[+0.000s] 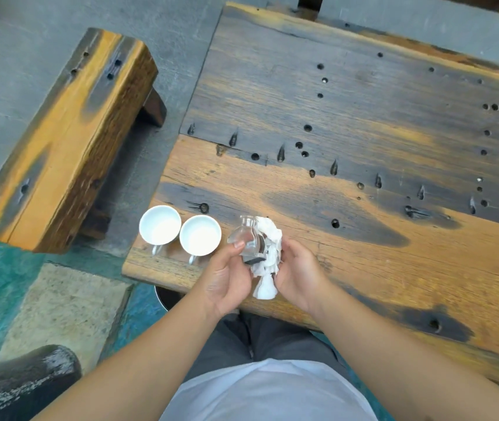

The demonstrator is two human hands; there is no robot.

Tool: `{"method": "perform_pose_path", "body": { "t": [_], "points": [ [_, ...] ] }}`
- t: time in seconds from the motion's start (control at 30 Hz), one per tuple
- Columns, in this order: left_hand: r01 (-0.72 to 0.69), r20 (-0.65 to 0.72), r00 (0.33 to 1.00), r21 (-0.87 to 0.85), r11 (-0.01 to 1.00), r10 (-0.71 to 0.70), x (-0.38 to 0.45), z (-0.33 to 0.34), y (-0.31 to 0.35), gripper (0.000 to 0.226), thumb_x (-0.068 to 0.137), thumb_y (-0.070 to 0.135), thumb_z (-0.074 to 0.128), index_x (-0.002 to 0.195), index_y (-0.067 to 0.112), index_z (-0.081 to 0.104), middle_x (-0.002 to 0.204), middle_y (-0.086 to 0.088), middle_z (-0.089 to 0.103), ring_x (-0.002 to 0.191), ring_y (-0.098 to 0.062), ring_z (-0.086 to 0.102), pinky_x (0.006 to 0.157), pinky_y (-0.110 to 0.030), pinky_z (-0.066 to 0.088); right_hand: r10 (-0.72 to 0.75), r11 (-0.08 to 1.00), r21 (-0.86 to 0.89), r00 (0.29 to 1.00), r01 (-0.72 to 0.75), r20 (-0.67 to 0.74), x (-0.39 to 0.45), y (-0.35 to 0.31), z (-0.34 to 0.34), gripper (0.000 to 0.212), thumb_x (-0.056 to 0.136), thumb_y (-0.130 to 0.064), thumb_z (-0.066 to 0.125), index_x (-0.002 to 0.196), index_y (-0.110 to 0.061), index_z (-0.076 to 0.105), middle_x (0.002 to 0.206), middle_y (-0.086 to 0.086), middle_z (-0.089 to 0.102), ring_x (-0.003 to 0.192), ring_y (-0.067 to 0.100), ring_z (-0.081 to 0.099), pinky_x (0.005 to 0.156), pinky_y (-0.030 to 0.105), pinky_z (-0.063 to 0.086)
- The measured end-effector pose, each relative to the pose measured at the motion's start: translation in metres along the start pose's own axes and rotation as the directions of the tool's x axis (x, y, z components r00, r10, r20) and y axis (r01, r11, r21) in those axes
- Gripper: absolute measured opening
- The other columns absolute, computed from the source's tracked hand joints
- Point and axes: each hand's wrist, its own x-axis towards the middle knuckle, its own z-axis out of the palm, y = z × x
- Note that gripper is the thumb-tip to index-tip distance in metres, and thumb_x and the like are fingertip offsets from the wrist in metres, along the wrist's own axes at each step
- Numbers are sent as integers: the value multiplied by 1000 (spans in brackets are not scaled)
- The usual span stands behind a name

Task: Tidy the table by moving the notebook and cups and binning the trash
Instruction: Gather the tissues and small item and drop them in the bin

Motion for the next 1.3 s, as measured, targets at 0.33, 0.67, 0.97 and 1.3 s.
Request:
{"method": "perform_pose_path", "body": {
  "t": [0.33,0.67,0.97,1.3],
  "points": [
    [-258,-94,962,8,966,257,-107,-9,-16,52,62,26,86,110,13,72,113,-13,70,108,-28,64,98,-42,49,84,973,-230,973,-33,215,-55,46,27,58,100,-51,27,130,-12,58,126,13,65,115,25,61,97,42,48],
    [-468,-378,801,88,880,464,-220,-46,-53,69,57,20,82,120,15,57,104,-10,65,91,-22,63,80,-33,49,186,785,-571,788,240,587,-96,139,63,36,94,-28,55,127,-12,59,126,15,64,119,33,58,102,48,43],
    [-411,-402,811,124,903,425,-247,-116,-31,94,56,14,73,141,37,38,146,-17,49,124,-28,54,99,-41,46,59,655,-654,836,380,545,-71,204,93,41,84,-36,68,120,-18,64,119,10,68,113,25,63,96,42,49],
    [-76,-288,953,76,994,95,-182,-312,7,97,61,-2,66,150,16,31,139,-19,52,124,-34,52,112,-48,33,-94,644,-679,917,353,388,86,316,87,43,80,-22,70,122,-19,62,106,-5,72,100,13,64,85,29,49]
  ]
}}
